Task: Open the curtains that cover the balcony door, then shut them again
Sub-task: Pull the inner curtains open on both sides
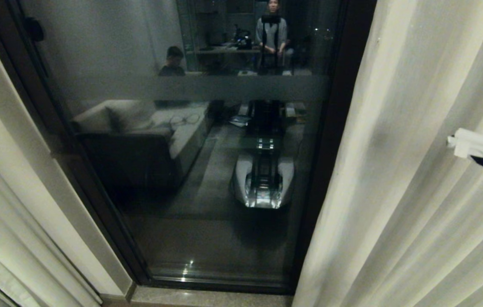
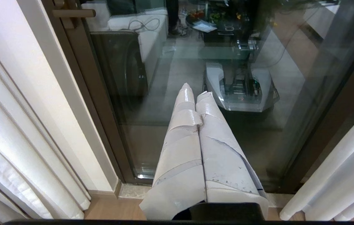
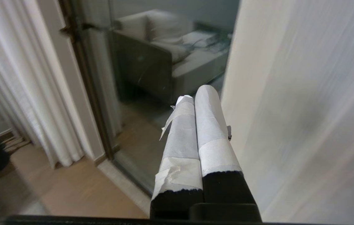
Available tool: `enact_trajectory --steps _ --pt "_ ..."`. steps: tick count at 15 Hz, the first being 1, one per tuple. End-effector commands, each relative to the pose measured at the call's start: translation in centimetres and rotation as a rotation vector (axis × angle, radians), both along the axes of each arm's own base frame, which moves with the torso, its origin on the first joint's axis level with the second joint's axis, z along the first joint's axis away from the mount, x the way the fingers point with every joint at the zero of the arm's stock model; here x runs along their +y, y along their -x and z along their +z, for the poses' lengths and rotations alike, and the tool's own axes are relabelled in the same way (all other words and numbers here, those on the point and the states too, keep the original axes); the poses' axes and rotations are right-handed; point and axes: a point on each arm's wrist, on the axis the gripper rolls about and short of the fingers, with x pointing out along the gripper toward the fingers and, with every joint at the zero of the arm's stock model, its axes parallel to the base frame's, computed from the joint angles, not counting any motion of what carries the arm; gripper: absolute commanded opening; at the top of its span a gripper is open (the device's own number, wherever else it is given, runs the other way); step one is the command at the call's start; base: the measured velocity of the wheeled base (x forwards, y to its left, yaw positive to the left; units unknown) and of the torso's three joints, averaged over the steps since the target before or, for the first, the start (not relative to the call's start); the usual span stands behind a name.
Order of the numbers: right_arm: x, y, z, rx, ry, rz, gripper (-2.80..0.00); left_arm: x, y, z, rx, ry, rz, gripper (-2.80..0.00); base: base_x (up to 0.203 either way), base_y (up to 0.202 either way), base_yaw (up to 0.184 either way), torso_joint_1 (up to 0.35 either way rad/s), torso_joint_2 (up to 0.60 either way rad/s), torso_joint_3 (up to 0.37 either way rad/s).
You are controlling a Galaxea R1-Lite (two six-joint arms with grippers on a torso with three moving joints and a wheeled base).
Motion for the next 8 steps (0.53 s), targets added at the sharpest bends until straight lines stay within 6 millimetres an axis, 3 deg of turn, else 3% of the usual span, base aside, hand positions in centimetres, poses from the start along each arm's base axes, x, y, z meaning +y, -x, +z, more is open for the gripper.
enact_trajectory --steps 1,5,6,8 --pt "0.2 -3.7 0.0 0.045 0.002 -0.007 -2.80 0.0 0.0 0.0 0.000 0.000 0.001 -2.80 0.000 0.000 0.000 0.000 0.00 0.000" --pt "0.1 -5.0 0.1 0.059 -0.004 -0.057 -2.80 0.0 0.0 0.0 0.000 0.000 0.000 -2.80 0.000 0.000 0.000 0.000 0.00 0.000" --pt "0.1 -5.0 0.0 0.065 -0.005 -0.057 0.00 0.0 0.0 0.0 0.000 0.000 0.001 -2.80 0.000 0.000 0.000 0.000 0.00 0.000" --pt "0.0 -5.0 -0.2 0.074 -0.004 -0.060 0.00 0.0 0.0 0.0 0.000 0.000 0.000 -2.80 0.000 0.000 0.000 0.000 0.00 0.000"
